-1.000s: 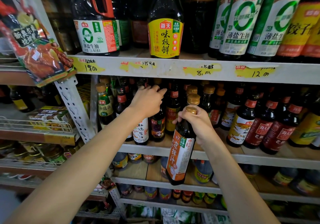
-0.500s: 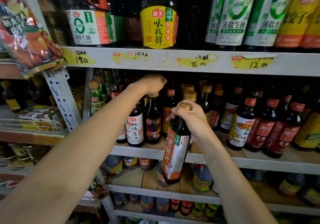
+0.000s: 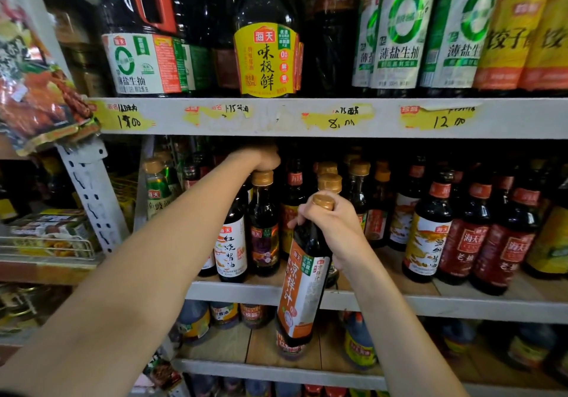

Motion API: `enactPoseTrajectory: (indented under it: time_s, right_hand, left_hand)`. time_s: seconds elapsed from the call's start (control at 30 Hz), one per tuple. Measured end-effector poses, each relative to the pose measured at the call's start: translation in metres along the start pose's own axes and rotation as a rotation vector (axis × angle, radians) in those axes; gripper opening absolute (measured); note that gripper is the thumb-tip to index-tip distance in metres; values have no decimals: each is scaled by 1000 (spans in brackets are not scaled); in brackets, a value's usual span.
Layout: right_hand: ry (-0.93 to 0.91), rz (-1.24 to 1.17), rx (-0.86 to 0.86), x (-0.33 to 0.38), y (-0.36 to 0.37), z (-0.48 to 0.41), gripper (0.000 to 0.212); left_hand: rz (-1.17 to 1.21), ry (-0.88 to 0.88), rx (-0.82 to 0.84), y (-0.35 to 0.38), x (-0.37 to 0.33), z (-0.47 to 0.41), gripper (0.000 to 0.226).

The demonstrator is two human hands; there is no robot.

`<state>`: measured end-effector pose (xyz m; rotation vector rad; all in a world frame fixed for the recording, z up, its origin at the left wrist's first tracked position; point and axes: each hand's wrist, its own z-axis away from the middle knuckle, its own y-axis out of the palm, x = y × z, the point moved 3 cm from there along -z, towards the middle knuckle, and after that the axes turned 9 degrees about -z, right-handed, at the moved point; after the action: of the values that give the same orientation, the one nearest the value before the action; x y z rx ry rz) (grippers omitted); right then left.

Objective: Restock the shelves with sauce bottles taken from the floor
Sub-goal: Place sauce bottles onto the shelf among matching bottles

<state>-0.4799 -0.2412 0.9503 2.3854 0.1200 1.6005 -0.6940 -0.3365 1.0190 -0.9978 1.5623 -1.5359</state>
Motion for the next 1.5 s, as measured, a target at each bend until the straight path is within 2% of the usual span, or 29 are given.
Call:
enactPoseTrajectory:
  time_s: [0.3, 0.37, 0.5, 0.6, 0.8, 0.9, 1.07, 1.27, 1.5]
  right_hand:
    - [30, 42, 8, -12, 0, 4, 10]
    - [27, 46, 9, -13, 1, 4, 11]
    - [33, 37, -5, -17, 1, 5, 10]
    - [42, 29, 0, -19, 2, 8, 11]
    - [45, 34, 0, -20, 3, 10, 10]
    - [43, 32, 4, -21, 4, 11, 10]
    - [56, 48, 6, -18, 3, 10, 11]
    - [36, 39, 1, -11, 2, 7, 11]
    - [50, 30, 0, -13, 1, 9, 11]
  left_hand:
    - [28, -20, -134, -3, 2, 2, 35]
    - [28, -18, -120, -2, 0, 2, 36]
    - [16, -18, -67, -2, 1, 5, 23]
    - [6, -10, -87, -4, -1, 8, 35]
    - [17, -44, -95, -6, 2, 15, 42]
    - [9, -33, -94, -8, 4, 20, 40]
    - [-48, -26, -203, -17, 4, 30, 32]
    - [-20, -30, -135, -32, 3, 39, 36]
    - [-29, 10, -110, -12, -1, 39, 32]
